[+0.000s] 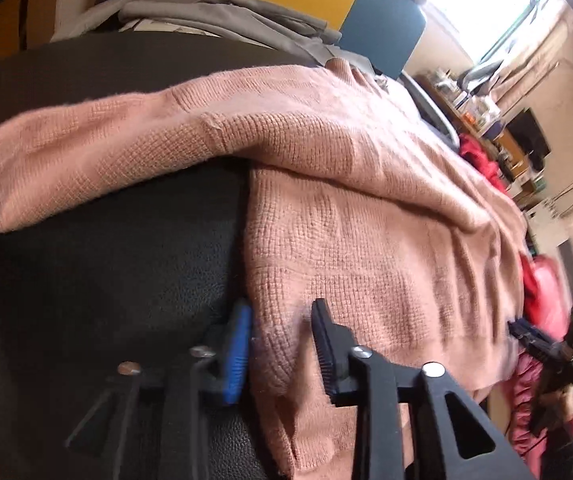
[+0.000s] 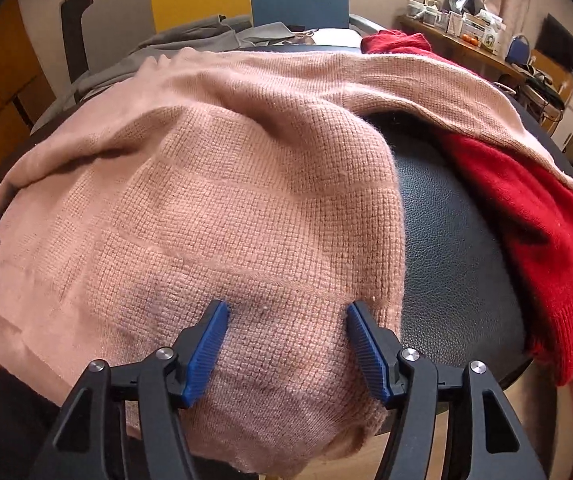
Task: Fold clothes
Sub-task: 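Release the fabric with the right tool and smooth the sweater flat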
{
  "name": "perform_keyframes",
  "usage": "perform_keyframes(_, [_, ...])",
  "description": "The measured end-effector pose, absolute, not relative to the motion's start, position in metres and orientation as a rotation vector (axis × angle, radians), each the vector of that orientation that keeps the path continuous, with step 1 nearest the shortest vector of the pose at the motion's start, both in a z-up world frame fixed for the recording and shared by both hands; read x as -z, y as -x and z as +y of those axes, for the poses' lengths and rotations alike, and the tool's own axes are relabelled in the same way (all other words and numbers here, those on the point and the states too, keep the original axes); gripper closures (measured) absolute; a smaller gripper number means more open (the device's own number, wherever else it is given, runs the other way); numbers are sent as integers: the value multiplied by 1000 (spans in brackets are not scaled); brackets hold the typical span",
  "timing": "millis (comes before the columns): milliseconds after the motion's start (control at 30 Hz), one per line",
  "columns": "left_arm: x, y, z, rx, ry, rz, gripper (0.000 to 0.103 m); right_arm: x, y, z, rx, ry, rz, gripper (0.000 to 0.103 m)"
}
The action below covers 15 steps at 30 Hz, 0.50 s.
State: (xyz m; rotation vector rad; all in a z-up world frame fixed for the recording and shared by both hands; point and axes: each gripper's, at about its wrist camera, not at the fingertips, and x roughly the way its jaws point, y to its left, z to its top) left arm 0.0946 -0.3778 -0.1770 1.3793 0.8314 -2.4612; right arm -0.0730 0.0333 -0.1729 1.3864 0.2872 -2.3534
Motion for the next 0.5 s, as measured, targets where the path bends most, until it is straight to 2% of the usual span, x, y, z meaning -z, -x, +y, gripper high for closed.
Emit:
perform_keyframes(167, [168, -118, -369, 2488, -1342, 865, 96, 172, 73, 33, 2342, -1397, 279, 38])
perform_keyframes(300, [154, -167, -369, 2469, -1273, 931, 96, 170, 73, 35, 2328, -1396, 279, 38])
perform_keyframes(500, [179, -211, -368, 2349, -1387, 940, 95, 168, 64, 30, 2243, -1425, 349, 35])
